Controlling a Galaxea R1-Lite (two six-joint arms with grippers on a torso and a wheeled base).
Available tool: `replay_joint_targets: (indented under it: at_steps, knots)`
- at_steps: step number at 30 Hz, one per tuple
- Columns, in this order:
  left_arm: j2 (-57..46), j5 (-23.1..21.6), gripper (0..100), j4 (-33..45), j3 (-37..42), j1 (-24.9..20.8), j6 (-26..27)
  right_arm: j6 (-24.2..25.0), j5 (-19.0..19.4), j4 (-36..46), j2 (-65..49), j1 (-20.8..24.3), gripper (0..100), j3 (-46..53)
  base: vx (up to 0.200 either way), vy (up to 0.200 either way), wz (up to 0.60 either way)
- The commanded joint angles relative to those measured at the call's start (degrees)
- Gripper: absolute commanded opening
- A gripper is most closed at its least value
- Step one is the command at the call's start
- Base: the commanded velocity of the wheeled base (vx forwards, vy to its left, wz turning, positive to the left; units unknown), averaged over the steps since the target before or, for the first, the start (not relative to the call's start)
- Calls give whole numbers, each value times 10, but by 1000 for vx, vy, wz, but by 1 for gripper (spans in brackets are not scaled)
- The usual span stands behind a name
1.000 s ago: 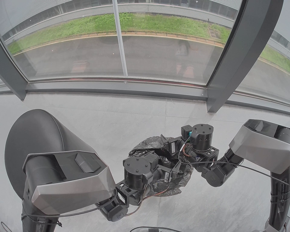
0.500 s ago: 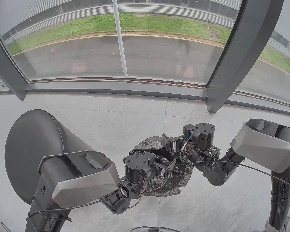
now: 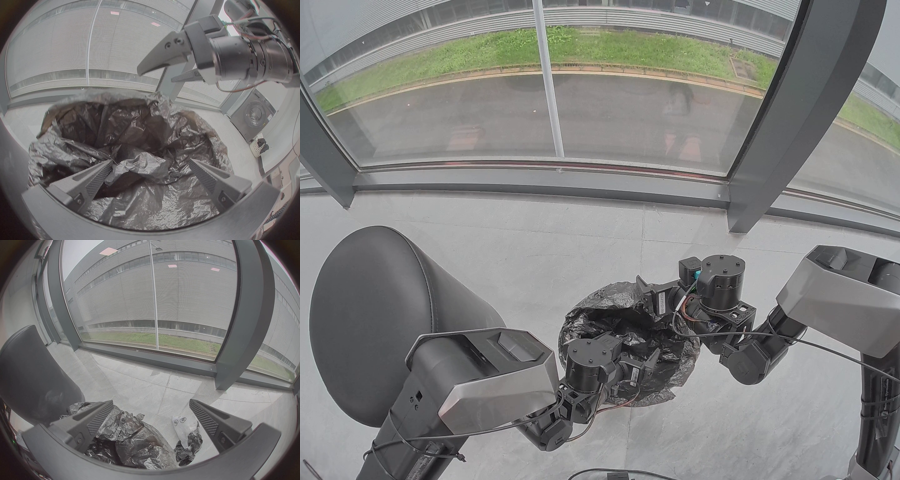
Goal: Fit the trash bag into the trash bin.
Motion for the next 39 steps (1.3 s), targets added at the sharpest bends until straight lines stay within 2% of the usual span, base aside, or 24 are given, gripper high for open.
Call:
replay_joint_targets:
  at_steps: [1, 10, 16, 25, 30, 31, 39]
  knots:
    - [21, 1, 100, -1, 2, 0, -2, 0, 0, 0, 2, -1, 100, 0, 0, 0, 0]
    - [29, 2, 100, -2, 7, -1, -3, 0, 0, 0, 4, -1, 100, 0, 0, 0, 0]
    - [-9, 17, 100, -23, 38, -19, 0, 1, 0, 0, 2, -2, 100, 0, 0, 0, 0]
    - [-191, 26, 100, -93, 153, -84, 10, 1, 0, 0, 4, -4, 100, 0, 0, 0, 0]
    - [-282, 26, 100, -108, 194, -82, 17, 1, -1, 0, 11, -8, 100, -1, 0, 0, 0]
    - [-292, 25, 100, -109, 198, -78, 16, 1, -1, 0, 11, -8, 100, -1, 0, 0, 0]
    - [-415, 22, 100, -110, 284, 74, 2, 14, -3, -13, 23, -67, 100, 16, 0, 0, 0]
